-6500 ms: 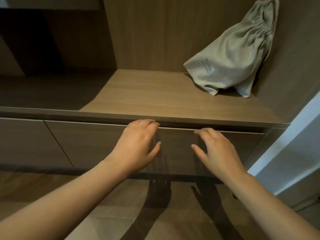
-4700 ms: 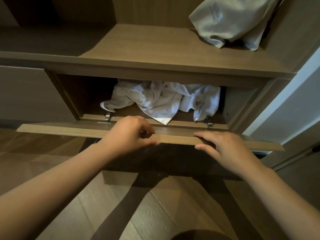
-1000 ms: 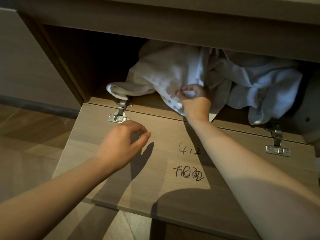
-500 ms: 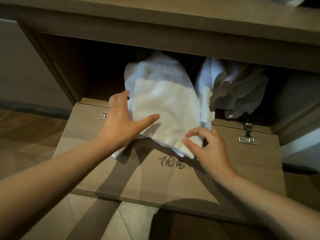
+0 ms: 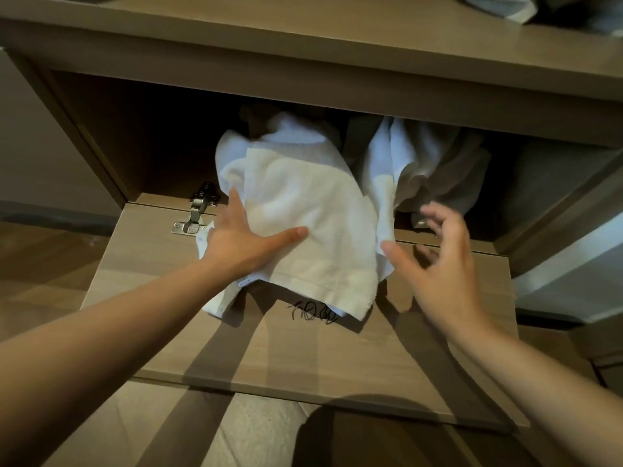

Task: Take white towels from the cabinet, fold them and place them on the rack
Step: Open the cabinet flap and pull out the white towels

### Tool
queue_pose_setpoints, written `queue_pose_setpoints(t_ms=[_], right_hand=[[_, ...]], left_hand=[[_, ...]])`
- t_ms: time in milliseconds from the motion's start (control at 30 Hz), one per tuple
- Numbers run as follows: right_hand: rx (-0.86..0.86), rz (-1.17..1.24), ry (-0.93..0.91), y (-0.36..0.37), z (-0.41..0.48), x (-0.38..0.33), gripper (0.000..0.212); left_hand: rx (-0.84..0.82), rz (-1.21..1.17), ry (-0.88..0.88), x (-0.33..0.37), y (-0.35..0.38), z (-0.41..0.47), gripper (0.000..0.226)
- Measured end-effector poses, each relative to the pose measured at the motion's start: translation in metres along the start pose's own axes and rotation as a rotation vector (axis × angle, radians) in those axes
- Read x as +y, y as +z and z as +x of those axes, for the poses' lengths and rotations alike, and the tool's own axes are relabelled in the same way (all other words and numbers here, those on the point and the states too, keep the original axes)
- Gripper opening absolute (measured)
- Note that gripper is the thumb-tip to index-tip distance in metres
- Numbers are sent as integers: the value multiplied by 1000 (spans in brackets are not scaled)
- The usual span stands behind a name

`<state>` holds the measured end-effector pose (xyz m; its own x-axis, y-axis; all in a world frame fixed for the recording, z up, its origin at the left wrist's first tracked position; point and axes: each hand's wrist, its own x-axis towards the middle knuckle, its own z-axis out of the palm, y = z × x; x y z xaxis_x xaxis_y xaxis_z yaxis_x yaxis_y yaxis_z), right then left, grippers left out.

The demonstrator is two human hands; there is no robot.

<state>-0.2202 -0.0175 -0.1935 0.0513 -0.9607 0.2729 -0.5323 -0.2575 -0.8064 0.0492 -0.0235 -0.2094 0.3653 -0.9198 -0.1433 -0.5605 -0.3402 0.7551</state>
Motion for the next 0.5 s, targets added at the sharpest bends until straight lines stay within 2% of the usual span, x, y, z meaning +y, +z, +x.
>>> queue_pose_setpoints(t_ms=[67, 100, 167, 333, 500], right_hand=[[-15, 20, 138, 5, 28, -6, 106], [-31, 1, 193, 9, 42, -8, 118], [-45, -71, 249, 16, 67, -10, 121], [-118, -161, 144, 32, 92, 7, 88], [-76, -90, 22, 49, 84, 16, 33]], left_hand=[[12, -29, 3, 2, 2, -1, 123], [18, -51, 5, 2, 1, -2, 117], [13, -99, 21, 3, 1, -3, 106], [-1, -135, 54, 2, -2, -3, 83], [-51, -170, 59, 5, -3, -7, 91]])
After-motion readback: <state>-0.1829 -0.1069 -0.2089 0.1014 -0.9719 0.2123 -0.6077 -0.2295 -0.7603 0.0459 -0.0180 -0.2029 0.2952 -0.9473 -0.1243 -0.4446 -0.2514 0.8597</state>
